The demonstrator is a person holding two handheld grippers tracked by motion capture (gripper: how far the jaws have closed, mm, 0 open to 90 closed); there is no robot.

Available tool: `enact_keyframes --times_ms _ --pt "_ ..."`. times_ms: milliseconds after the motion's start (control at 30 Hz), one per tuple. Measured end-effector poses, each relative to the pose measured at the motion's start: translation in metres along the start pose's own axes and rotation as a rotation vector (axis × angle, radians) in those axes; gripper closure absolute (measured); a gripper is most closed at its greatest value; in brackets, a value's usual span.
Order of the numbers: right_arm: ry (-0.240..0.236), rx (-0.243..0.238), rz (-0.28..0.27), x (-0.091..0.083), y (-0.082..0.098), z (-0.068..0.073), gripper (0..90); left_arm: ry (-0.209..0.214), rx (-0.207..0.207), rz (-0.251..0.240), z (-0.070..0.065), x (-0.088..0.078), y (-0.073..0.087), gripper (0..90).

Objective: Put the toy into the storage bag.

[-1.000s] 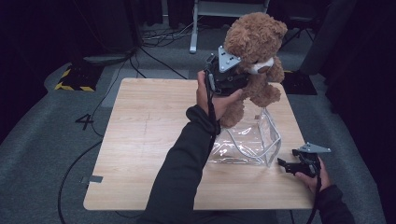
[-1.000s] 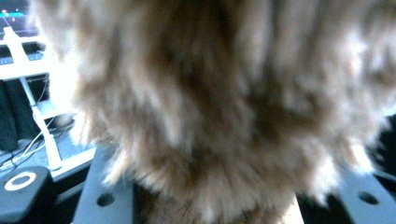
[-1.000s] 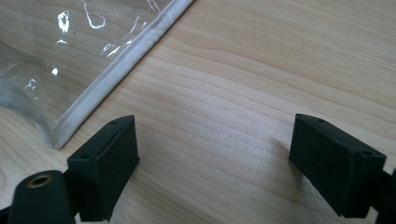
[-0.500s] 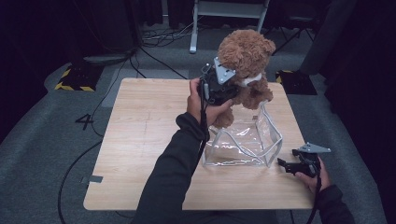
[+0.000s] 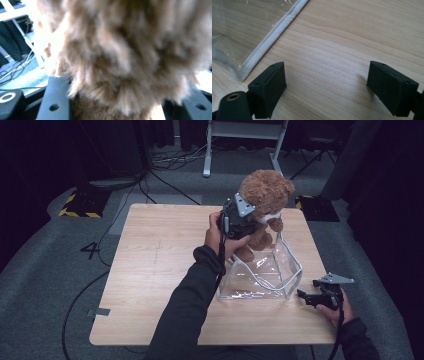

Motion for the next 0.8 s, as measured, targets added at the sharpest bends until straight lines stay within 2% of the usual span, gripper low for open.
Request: enact_keyframes --times_ms 100,167,200,300,500,600,700,733,800 --pt "-0.001 -0.001 0.000 0.000 0.000 0.000 15.3 0.011 0.002 0.012 -0.005 0.005 0.002 47.5" --pt "-0.001 -0.001 0.000 0.000 0.000 0.000 15.2 0.004 0.006 0.026 -0.006 0.009 0.005 47.1" --pt "-0.001 0.000 0.000 0.000 0.000 0.000 15.3 -0.005 0.018 0.042 -0.006 0.012 0.007 46.7" --pt "-0.001 -0.001 0.000 0.000 0.000 0.000 15.3 0.006 0.034 0.092 -0.011 0.020 0.013 45.4" --pt "-0.001 -0.001 0.000 0.000 0.000 0.000 15.3 0.010 0.085 0.161 -0.014 0.023 0.017 44.4" --pt "-0.001 -0.001 0.000 0.000 0.000 0.000 15.2 0.031 0.091 0.198 -0.015 0.024 0.020 43.9" --pt "-0.001 -0.001 0.000 0.000 0.000 0.000 15.3 0.057 0.096 0.257 -0.015 0.027 0.025 43.8" --pt "-0.001 -0.001 0.000 0.000 0.000 0.000 15.3 0.069 0.109 0.294 -0.016 0.029 0.028 43.7" --pt "-0.001 -0.001 0.000 0.000 0.000 0.000 15.3 0.079 0.133 0.331 -0.017 0.031 0.031 43.7"
Point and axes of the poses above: each handheld gripper's, and its own axes: x roughly forward along the jaws, y roughly out of its underside, z roughly to its left, the point moved 8 cm from there along x, roughly forward along the jaws, and after that the axes turned 5 degrees about z, right-handed, at the moved point
